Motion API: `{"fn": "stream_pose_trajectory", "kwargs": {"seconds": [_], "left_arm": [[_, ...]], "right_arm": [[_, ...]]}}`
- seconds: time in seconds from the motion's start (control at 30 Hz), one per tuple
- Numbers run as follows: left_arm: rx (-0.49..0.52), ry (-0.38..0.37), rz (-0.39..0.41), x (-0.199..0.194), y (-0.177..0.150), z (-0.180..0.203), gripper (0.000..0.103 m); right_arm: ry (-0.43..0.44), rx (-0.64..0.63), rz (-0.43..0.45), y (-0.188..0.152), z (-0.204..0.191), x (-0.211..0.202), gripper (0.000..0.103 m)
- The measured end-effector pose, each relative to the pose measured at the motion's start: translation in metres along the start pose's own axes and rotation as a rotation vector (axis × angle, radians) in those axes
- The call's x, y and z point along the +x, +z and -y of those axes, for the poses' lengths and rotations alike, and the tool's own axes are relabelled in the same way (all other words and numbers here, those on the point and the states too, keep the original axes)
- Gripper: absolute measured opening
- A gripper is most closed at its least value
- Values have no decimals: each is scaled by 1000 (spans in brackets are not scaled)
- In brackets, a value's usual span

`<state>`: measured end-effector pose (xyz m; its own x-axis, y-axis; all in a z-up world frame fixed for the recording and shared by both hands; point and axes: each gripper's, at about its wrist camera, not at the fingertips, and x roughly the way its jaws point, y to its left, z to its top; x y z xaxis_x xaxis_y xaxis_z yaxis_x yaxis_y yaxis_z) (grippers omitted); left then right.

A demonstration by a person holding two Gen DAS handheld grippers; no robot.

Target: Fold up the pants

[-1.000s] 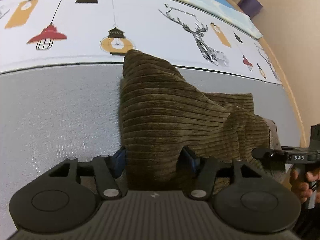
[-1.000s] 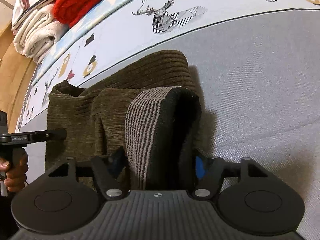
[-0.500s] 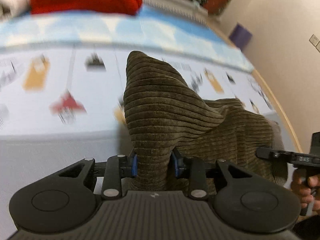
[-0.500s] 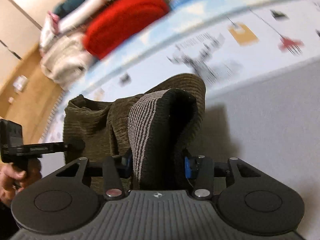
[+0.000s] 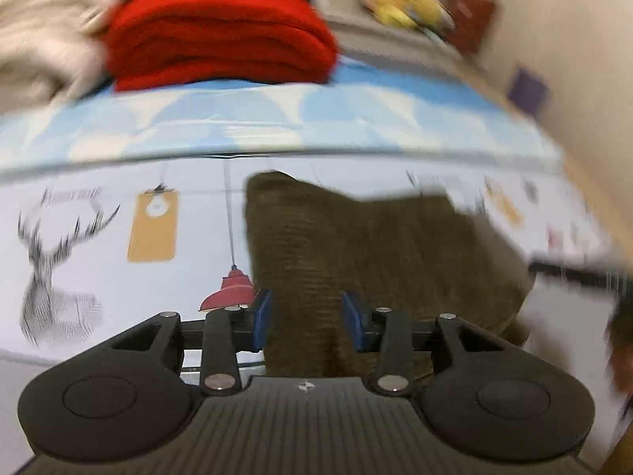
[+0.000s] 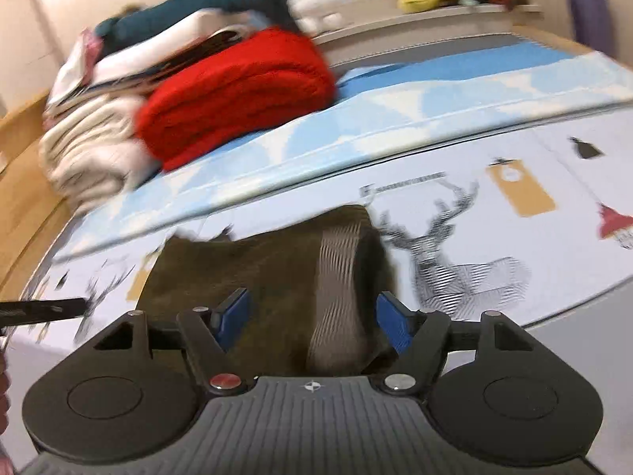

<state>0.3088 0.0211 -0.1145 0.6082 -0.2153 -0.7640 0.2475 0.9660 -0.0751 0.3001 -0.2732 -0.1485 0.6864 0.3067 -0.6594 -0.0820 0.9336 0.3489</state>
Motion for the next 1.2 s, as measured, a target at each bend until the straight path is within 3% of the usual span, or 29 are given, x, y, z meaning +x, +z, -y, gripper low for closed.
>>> {"fn": "stream_pose_trajectory", "kwargs": {"seconds": [0.07,0.17,0.23,0.3,0.37,0.4,0.43,0.47,0.53,0.57,0.63,0.73,0.8,0.87,0.9,0.93,0.97,1.03,1.07,1.1,1.13,1.2], "left_arm": [[52,11,-68,14,-9,5,44],[21,44,-247,46,-31,-3,45],[-18,50,-237,46,-29,-10,56],[-112,45,-224,45,-26,-21,68],[-233,10,-257,54,-31,-36,69],[-274,-15,-274,58,-31,-40,61],[-306,-69,-276,61,-33,-43,40],[-313,-80,-270,58,-28,-41,37],[-260,-76,-236,48,-17,-34,30],[-248,-75,-214,44,-15,-32,30],[-237,-72,-233,49,-22,-30,32],[-169,-2,-236,43,-23,-19,42],[-84,66,-157,23,-11,-7,39],[26,44,-66,7,-6,9,33],[46,19,-94,12,-11,12,21],[58,10,-176,27,-21,14,17],[84,22,-226,39,-32,17,17],[191,82,-194,38,-37,31,17],[194,98,-182,33,-32,36,19],[174,107,-158,25,-26,37,30],[148,105,-129,16,-23,36,52],[103,131,-63,-4,-15,40,65]], "right_arm": [[-55,-11,-80,-7,3,13,72],[-117,18,-199,-16,15,34,74],[-105,83,-247,-21,23,43,77],[-92,151,-241,-22,33,41,83],[-68,218,-253,-25,44,45,87],[-50,252,-258,-27,49,48,86],[-26,288,-259,-29,53,49,80],[16,317,-249,-30,53,47,61],[5,279,-195,-22,45,38,47],[-3,248,-160,-16,39,33,46],[-14,256,-148,-15,40,33,46],[-42,283,-222,-23,46,42,55],[-71,212,-201,-15,38,33,55],[-142,100,-127,-8,20,17,53],[-178,40,-86,-6,11,11,54],[-195,-22,-60,-8,5,9,53],[-214,-79,-90,-13,2,17,52],[-242,-126,-241,-29,7,41,53],[-253,-123,-262,-32,9,41,53],[-254,-111,-239,-28,9,35,53],[-265,-102,-205,-21,7,26,53],[-279,-79,-110,-9,3,1,54]]}}
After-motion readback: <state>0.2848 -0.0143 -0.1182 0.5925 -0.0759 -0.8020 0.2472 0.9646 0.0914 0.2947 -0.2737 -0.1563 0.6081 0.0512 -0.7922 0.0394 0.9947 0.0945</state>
